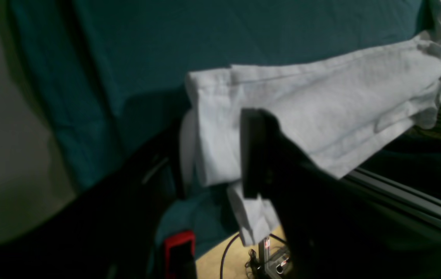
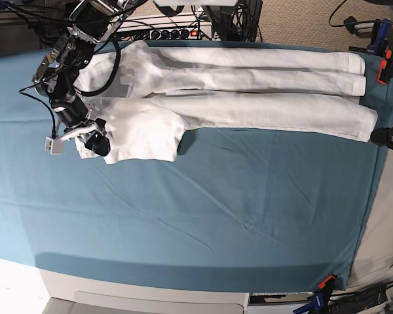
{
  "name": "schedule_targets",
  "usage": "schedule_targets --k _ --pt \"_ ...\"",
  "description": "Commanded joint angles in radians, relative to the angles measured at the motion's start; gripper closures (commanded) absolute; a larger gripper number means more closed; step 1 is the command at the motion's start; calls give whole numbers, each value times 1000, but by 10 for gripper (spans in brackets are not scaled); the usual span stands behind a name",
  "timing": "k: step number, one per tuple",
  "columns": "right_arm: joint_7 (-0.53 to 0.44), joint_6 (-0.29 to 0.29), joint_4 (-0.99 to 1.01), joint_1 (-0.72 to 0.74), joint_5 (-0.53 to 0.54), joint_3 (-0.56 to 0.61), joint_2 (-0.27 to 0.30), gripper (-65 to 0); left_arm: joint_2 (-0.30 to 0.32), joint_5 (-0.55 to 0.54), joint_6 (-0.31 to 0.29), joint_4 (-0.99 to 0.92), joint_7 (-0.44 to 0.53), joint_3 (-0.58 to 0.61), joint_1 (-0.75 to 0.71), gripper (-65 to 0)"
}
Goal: Fold the T-shirt properly
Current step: 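Fold the sleeve end over the shirt body with the right gripper, then release the sleeve end and raise the right gripper off the shirt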
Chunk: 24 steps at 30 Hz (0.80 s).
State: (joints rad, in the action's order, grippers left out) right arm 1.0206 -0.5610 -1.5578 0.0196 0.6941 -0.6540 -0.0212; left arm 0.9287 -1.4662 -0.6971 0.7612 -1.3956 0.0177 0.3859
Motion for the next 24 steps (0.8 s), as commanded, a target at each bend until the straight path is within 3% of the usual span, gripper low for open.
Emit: schedule_targets --k 1,4,8,15,24 --pt "-18 6 -18 14 23 0 1 -227 33 -17 -1 11 -1 -8 21 -211" --pt "1 39 -18 14 23 0 -10 -208 33 -17 -1 11 -1 -8 22 -211" --pt "29 16 -19 14 59 0 -15 0 33 -17 -1 11 -1 -8 22 -211" --pt "121 -137 -161 2 164 6 -14 0 33 -17 -1 11 -1 -8 21 -211" --pt "132 -137 -571 -249 174 219 -14 0 33 -17 -1 11 -1 -8 22 -211"
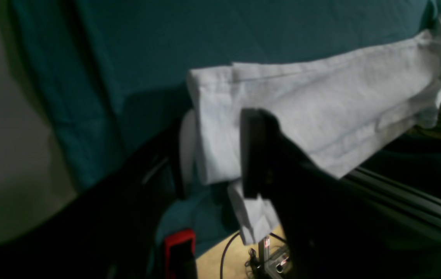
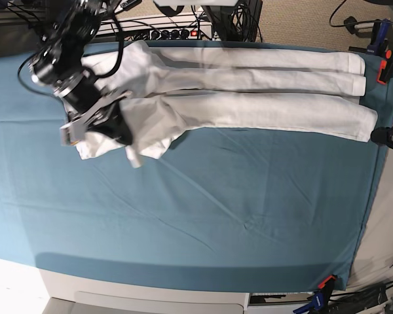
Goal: Fold the T-shirt properly
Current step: 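Release the sleeve end and raise the right gripper off the shirt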
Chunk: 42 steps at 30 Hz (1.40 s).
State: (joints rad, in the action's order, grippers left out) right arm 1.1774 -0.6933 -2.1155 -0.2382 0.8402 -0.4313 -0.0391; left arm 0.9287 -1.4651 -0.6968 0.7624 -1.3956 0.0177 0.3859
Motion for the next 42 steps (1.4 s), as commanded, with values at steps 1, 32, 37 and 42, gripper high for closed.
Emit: schedule_targets --k 1,32,37,42 --pt "-24 -5 -47 -23 27 23 3 0 33 -18 -1 10 -1 -8 22 -211" --pt "84 -5 -174 -341 -122 109 150 -236 33 -18 -1 10 -1 -8 21 -211" --pt "28 -5 -174 -372 -130 14 150 -236 35 -18 -1 10 -1 -8 21 -211" --pt "-55 -5 -174 -331 -93 -157 147 -236 81 -18 -1 10 -1 -8 -12 -264"
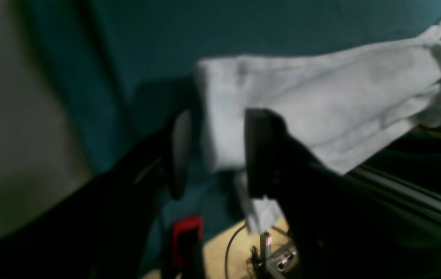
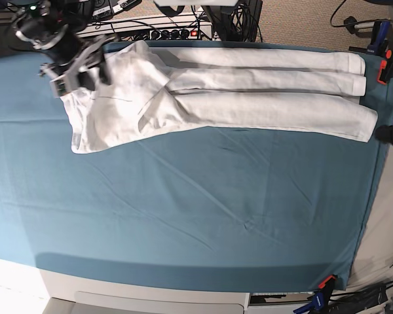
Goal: Fold the T-shirt properly
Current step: 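Release the sleeve end and raise the right gripper off the shirt, then grasp the strip's end opposite the collar with the left gripper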
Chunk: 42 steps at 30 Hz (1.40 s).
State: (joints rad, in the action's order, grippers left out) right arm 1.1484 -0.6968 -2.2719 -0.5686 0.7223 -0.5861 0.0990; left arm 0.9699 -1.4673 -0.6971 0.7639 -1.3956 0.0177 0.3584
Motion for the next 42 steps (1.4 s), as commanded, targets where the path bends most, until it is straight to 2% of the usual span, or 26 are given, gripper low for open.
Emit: schedule_targets --k 1,6,9,13,17,20,24,33,42 --pt "-26 -1 -17 11 29 -24 9 -235 53 -16 2 9 -1 -8 3 -279" --pt "-29 -1 -17 55 11 -69 9 -235 89 -16 27 9 -1 -8 -61 -299" --pt "-37 24 -17 85 -11 -69 8 -235 71 -16 27 10 -1 -8 -95 -299" --pt "-69 61 -17 116 -77 -69 -15 -235 14 -16 35 16 -1 -8 -140 -299" --pt "-86 63 -17 122 -76 -68 -59 -235 -40 -16 35 43 -1 -8 -179 -299" --pt "-87 62 -17 122 -76 -68 -69 -235 -62 -16 35 62 -1 -8 -193 -298" --pt "-90 62 -17 122 -76 -68 -69 -235 -66 -16 42 94 -1 -8 -201 -298" --pt "-95 62 -17 123 -76 -68 -69 -235 -34 -16 46 213 -1 -8 -246 -298" --pt "-103 62 -17 123 -76 -68 -69 -235 -86 -16 45 275 -1 -8 -311 -290"
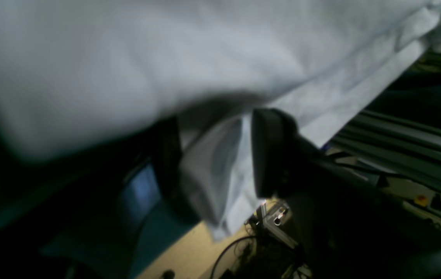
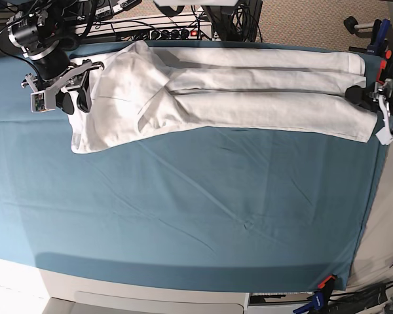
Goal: Fold the T-shirt properly
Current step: 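Grasp the strip's end opposite the collar with the left gripper, then fold the grasped strip end toward the right gripper with the left gripper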
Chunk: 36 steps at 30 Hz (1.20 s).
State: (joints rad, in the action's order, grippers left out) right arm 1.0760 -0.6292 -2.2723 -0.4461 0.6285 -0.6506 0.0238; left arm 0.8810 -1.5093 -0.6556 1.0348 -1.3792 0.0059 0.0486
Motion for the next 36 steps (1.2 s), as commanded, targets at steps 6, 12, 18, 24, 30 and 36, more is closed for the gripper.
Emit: schedule_targets --k 6,12,18,24,30,36 --pt "-31 -5 -17 0 18 -4 6 -235 -50 26 1 8 -17 4 1 -290" --pt "-31 -6 -17 0 18 -4 6 -235 -55 26 0 8 -17 4 2 -250" --pt "-57 51 -16 0 -71 -4 7 -235 -55 26 1 23 -17 -53 1 0" --pt "-113 173 -16 0 -249 -4 7 -235 -57 26 0 182 -17 -175 0 0" --pt "-134 234 -16 0 -323 -4 7 -235 -116 26 -27 504 -17 -174 -83 0" --pt "-143 238 -12 0 -351 -5 7 -235 -240 26 -43 763 -17 -172 -174 0"
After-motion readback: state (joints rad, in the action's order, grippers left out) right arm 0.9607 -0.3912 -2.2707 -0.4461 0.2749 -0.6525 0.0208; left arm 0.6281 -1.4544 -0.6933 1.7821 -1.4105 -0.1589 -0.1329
